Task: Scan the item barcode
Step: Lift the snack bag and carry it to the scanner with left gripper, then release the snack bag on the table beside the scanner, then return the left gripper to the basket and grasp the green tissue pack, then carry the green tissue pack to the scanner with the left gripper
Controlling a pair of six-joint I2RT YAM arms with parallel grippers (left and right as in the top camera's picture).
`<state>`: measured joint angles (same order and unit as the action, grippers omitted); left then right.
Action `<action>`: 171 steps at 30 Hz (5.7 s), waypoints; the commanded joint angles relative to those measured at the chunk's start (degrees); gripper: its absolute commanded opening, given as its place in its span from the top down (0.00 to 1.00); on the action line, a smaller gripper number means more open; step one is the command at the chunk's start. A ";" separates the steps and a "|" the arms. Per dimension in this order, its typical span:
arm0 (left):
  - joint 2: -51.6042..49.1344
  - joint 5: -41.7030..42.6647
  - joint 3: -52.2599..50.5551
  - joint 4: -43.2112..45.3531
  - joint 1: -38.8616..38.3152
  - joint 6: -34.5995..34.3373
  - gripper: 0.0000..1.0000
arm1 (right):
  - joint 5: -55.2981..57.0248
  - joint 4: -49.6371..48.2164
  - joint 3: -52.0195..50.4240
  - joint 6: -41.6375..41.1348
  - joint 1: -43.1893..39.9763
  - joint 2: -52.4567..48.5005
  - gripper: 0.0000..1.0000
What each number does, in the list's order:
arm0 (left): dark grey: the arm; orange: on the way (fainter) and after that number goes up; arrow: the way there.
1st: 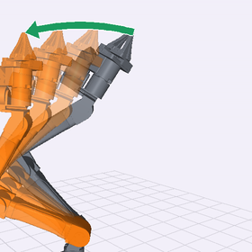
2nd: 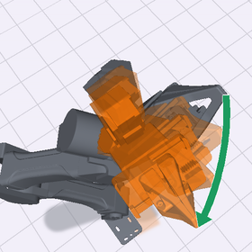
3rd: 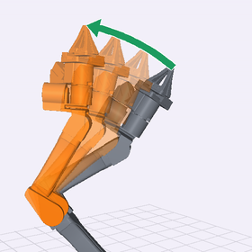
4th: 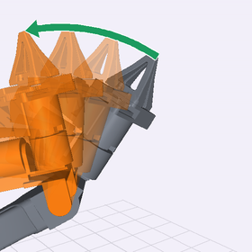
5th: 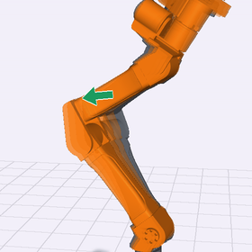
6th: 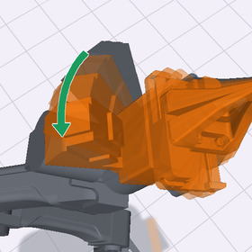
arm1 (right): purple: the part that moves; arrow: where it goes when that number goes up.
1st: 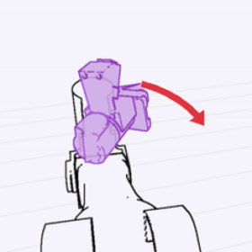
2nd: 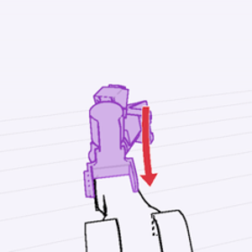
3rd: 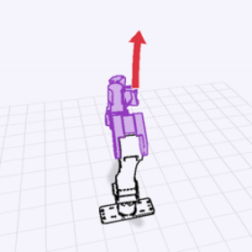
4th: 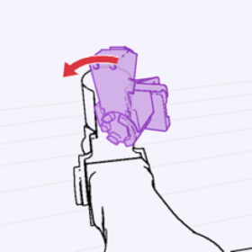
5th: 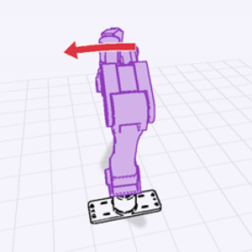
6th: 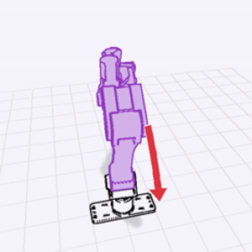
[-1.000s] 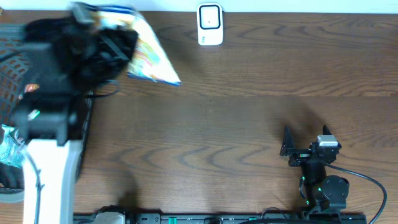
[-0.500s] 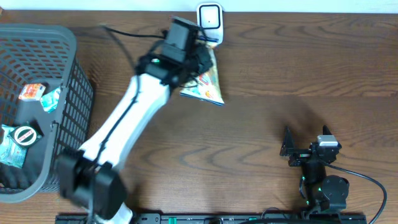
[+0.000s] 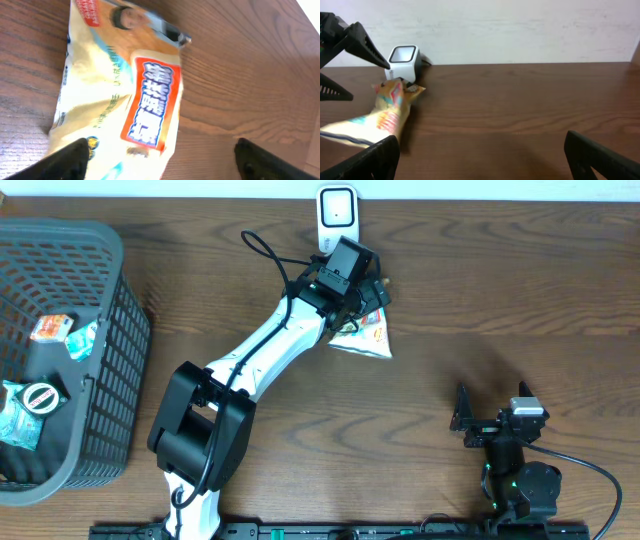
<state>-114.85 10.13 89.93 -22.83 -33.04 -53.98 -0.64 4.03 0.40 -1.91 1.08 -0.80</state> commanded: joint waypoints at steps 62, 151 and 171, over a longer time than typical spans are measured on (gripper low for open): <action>16.48 -8.17 -0.83 -29.18 70.66 47.69 0.07 | 0.11 0.26 -0.11 -0.39 -0.24 0.15 0.01; 35.21 -9.05 -12.35 -7.06 67.82 32.89 0.90 | 0.11 0.26 -0.11 -0.37 -0.24 0.15 0.01; 47.34 13.20 -12.35 5.49 38.58 11.85 0.90 | 0.11 0.26 -0.11 -0.37 -0.24 0.15 0.01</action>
<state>-65.49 20.64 77.10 -18.17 12.82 -40.69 -0.64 4.05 0.40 -1.91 1.08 -0.80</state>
